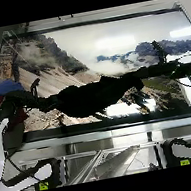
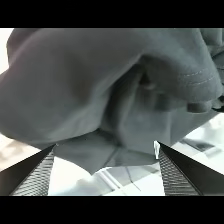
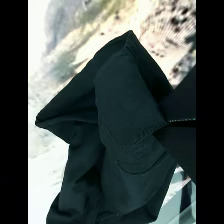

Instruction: Fold the shirts.

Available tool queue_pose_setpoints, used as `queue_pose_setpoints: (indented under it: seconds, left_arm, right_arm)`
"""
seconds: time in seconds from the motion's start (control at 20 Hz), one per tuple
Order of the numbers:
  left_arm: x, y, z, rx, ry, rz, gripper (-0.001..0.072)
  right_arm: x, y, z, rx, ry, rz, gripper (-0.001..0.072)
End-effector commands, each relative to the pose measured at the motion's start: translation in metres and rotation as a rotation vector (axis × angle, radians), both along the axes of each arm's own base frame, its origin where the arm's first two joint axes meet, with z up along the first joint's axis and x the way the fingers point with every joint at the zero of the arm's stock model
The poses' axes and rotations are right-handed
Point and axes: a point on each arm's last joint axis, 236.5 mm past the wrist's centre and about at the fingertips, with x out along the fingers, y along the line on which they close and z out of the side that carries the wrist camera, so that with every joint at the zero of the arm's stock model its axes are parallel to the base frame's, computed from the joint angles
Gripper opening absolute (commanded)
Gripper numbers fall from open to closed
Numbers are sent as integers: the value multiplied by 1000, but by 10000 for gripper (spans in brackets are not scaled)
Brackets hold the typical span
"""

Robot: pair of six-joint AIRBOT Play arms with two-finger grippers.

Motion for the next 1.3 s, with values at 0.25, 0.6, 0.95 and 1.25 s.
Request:
queue_pose_setpoints:
  seconds: [0.25,0.6,0.95,1.25]
  left_arm:
    - [-12,-73,-17,6,-19,-159,688]
    - [8,-77,-28,118,-131,-159,135]
    - [48,-107,120,-1,-459,-182,19]
    - [-7,-46,434,-53,-1204,23,19]
  right_arm:
    - [0,0,0,0,1,0,18]
    - [-1,1,0,3,2,2,18]
    - [-22,24,113,171,-189,104,17]
    - [-104,19,380,203,-898,30,17]
